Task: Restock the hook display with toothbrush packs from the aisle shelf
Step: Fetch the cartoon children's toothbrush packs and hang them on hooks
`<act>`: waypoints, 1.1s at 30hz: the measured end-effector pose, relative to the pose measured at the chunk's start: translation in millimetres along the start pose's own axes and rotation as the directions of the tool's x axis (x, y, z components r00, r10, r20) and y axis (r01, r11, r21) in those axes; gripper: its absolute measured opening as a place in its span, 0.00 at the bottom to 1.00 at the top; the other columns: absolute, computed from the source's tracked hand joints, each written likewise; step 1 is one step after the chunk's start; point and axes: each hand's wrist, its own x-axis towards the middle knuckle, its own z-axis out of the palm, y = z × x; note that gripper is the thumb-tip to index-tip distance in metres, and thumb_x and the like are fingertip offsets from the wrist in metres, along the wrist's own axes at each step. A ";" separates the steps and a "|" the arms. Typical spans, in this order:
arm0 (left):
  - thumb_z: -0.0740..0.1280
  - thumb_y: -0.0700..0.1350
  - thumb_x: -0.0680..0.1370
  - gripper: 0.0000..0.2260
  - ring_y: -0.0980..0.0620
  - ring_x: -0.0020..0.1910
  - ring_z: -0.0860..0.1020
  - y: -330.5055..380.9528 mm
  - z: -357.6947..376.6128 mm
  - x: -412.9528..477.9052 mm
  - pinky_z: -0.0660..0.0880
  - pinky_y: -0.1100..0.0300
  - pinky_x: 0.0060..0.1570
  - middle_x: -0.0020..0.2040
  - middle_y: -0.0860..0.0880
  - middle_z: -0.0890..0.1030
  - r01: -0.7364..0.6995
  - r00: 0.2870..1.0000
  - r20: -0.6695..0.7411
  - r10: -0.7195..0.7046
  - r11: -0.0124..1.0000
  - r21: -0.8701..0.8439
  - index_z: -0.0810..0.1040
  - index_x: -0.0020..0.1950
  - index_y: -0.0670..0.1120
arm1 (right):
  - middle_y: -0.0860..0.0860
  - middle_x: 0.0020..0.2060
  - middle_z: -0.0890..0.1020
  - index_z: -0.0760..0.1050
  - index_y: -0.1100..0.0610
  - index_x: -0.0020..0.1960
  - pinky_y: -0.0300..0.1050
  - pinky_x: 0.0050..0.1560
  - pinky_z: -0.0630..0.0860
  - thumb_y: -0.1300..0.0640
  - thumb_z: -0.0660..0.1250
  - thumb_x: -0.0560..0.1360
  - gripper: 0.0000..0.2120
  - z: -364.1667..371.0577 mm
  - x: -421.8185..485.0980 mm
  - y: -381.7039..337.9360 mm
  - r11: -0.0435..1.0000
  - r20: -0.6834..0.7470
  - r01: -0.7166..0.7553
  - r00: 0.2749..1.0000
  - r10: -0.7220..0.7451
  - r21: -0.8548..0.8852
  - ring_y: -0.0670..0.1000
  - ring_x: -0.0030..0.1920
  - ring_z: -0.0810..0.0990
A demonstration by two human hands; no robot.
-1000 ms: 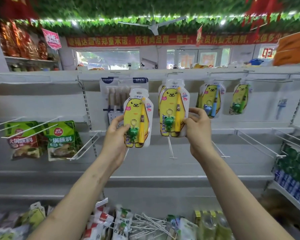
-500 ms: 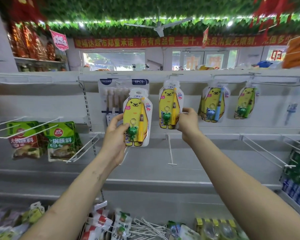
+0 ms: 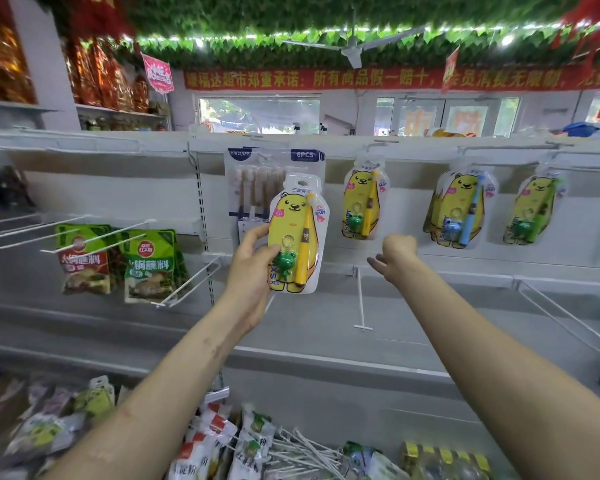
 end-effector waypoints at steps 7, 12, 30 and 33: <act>0.60 0.36 0.86 0.15 0.39 0.59 0.84 -12.8 34.2 0.6 0.80 0.39 0.56 0.60 0.44 0.85 0.003 0.999 0.040 0.000 0.997 -0.077 0.77 0.67 0.52 | 0.60 0.53 0.86 0.79 0.62 0.62 0.50 0.50 0.84 0.50 0.61 0.86 0.16 -5.4 -62.6 6.6 0.973 0.285 0.230 0.931 -0.229 0.031 0.56 0.50 0.85; 0.61 0.36 0.85 0.13 0.45 0.53 0.85 -16.9 59.5 -0.8 0.82 0.44 0.53 0.56 0.45 0.87 -0.022 0.994 0.105 0.036 0.991 -0.132 0.77 0.66 0.51 | 0.54 0.46 0.86 0.79 0.59 0.57 0.46 0.44 0.83 0.58 0.63 0.85 0.07 -21.9 -88.0 -3.2 0.875 0.277 0.484 0.840 -0.466 0.004 0.51 0.43 0.86; 0.68 0.43 0.84 0.05 0.47 0.46 0.83 -12.6 89.4 11.6 0.81 0.53 0.42 0.49 0.46 0.86 -0.191 0.973 0.112 0.203 0.975 -0.112 0.83 0.52 0.49 | 0.51 0.42 0.86 0.79 0.56 0.53 0.41 0.40 0.83 0.59 0.64 0.84 0.05 -51.3 -98.2 -13.5 0.817 0.072 0.576 0.817 -0.572 -0.034 0.47 0.40 0.84; 0.68 0.43 0.84 0.05 0.48 0.46 0.84 -12.1 91.1 17.5 0.81 0.53 0.41 0.47 0.47 0.86 -0.195 0.972 0.108 0.207 0.975 -0.107 0.83 0.53 0.47 | 0.50 0.42 0.86 0.79 0.56 0.52 0.42 0.40 0.83 0.58 0.64 0.84 0.06 -50.1 -94.2 -12.6 0.807 0.057 0.590 0.807 -0.588 -0.028 0.48 0.41 0.85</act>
